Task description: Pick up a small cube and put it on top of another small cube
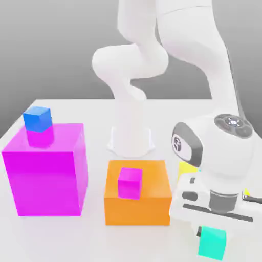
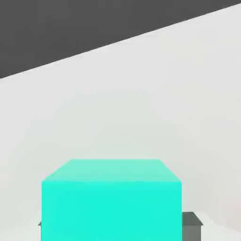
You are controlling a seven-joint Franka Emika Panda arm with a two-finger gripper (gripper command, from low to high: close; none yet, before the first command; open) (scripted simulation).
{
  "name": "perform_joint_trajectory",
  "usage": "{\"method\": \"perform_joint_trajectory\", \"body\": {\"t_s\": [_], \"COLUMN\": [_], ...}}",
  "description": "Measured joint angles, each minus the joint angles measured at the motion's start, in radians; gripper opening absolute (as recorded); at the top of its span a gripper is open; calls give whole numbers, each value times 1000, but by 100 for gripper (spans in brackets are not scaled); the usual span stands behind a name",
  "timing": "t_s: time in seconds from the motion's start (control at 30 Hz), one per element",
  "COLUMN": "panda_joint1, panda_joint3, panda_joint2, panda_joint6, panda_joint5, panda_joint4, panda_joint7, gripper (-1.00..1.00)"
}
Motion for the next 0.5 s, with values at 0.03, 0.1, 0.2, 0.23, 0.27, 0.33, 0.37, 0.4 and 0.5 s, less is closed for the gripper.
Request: {"method": "perform_joint_trajectory", "body": {"t_s": [0.03, 0.1, 0.2, 0.23, 0.27, 0.33, 0.37, 0.4, 0.5], "panda_joint1": [-5, -15, -57, -72, -86, -123, -137, -147, -169], "panda_joint3": [7, 21, 36, 35, 33, 23, 17, 7, -23], "panda_joint2": [-29, -97, -203, -239, -275, -348, -384, -420, -529], "panda_joint6": [-24, -78, -147, -168, -189, -230, -251, -272, -333], "panda_joint5": [8, 30, 96, 120, 142, 178, 191, 201, 212], "panda_joint4": [-6, -19, -56, -71, -86, -117, -133, -148, -195], "panda_joint7": [-7, -22, -114, -154, -194, -267, -301, -333, -414], "gripper": [-100, -100, -100, -100, -100, -100, -100, -100, -100]}}
